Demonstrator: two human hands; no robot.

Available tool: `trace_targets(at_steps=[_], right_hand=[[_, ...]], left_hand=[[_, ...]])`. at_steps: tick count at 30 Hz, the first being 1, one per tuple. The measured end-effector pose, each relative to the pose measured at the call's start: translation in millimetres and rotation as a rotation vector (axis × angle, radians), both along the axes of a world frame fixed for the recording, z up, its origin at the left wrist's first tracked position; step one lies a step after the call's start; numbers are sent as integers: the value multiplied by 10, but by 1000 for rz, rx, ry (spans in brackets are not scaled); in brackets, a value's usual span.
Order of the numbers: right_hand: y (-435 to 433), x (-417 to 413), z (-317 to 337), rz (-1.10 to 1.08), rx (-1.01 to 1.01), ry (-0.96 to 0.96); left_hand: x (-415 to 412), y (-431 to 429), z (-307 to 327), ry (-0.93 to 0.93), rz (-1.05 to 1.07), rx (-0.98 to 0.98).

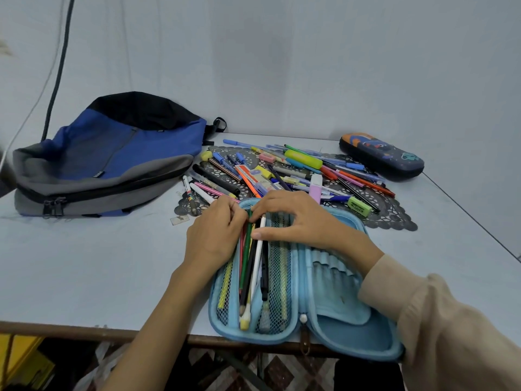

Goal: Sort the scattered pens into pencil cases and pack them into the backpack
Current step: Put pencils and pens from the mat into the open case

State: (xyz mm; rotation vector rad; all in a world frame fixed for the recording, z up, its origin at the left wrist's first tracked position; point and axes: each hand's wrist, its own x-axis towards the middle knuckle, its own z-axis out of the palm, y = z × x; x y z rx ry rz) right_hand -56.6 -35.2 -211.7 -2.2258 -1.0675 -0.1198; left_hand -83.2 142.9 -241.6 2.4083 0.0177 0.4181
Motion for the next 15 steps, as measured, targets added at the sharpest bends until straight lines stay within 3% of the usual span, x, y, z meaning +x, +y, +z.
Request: trace_targets(at_steps=[15], right_hand=[[26,10,-40,4,-46,-21]], left_hand=[[-22,-31,10,-41,8,3]])
